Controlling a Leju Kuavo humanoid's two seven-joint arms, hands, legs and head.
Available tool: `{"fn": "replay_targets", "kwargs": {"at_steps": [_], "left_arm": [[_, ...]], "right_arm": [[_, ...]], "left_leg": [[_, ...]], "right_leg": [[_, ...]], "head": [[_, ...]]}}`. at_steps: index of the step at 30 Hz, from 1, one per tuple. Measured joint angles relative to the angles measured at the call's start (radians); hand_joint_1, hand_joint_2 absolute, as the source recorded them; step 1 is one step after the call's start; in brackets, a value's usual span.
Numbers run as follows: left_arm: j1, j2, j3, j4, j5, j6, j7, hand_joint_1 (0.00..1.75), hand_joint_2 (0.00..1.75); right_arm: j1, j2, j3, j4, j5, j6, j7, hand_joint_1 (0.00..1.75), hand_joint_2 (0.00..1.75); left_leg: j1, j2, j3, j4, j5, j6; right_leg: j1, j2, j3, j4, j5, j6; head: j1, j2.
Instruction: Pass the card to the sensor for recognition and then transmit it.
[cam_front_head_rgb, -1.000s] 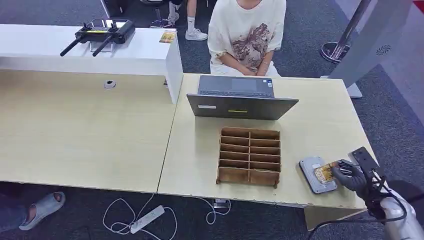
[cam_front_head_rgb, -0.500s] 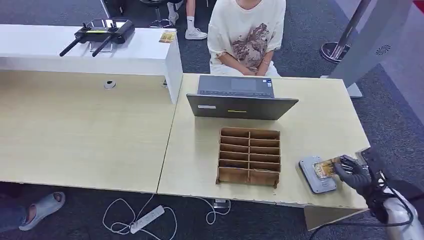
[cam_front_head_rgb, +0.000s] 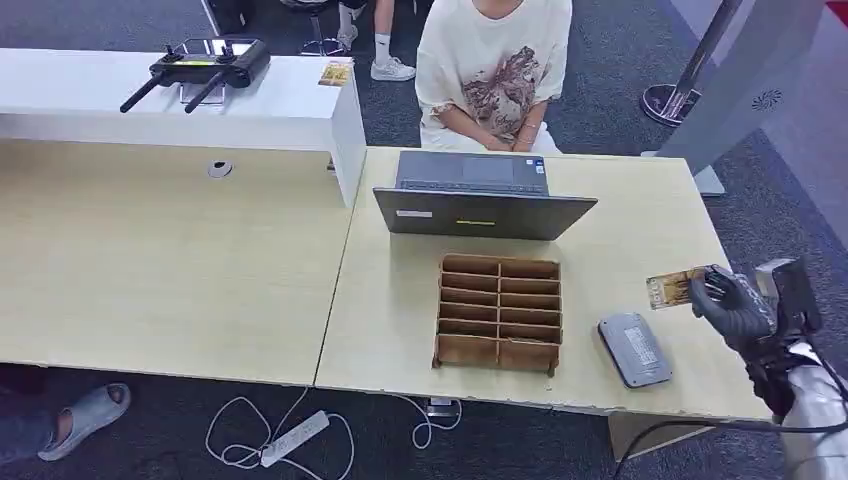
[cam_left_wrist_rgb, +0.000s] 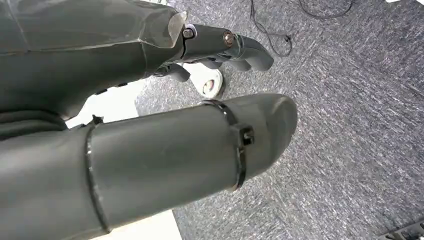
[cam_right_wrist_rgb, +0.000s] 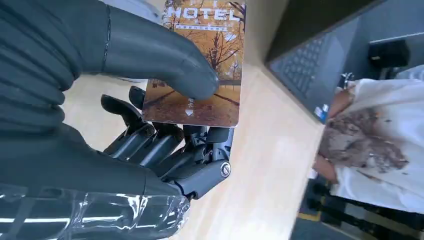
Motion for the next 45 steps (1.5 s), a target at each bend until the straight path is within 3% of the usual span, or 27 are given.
{"fn": "replay_targets", "kwargs": {"at_steps": [11,22,31,45], "left_arm": [[-0.010,0.000,0.000,0.000,-0.009,-0.012,0.005,0.00,0.00],[-0.023,-0.006,0.000,0.000,-0.005,-0.022,0.009,0.00,0.00],[-0.030,-0.008,0.000,0.000,0.000,-0.035,0.009,0.00,0.00],[-0.031,-0.008,0.000,0.000,-0.005,-0.040,-0.006,0.00,0.00]], "right_arm": [[-0.121,-0.005,-0.001,-0.062,-0.049,-0.009,0.018,1.75,1.75],[-0.274,0.064,0.053,-0.119,0.036,-0.202,0.009,1.75,1.75],[-0.397,0.164,0.155,-0.142,0.210,-0.386,0.012,1.75,1.75],[-0.613,0.288,0.348,-0.042,0.530,-0.545,0.074,1.75,1.75]], "left_leg": [[0.000,0.000,0.000,0.000,0.000,0.000],[0.000,0.000,-0.001,0.000,0.001,0.000],[0.000,-0.001,0.000,0.000,0.001,-0.001],[0.001,0.000,0.000,0.000,0.001,-0.001]], "right_leg": [[0.000,0.000,0.000,0.001,0.000,0.000],[0.000,0.000,0.000,0.001,0.000,0.000],[0.000,0.000,0.000,0.002,0.000,0.000],[0.000,0.001,-0.001,0.002,0.000,0.000]], "head": [[0.000,0.000],[0.000,0.000],[0.000,0.000],[0.000,0.000]]}}
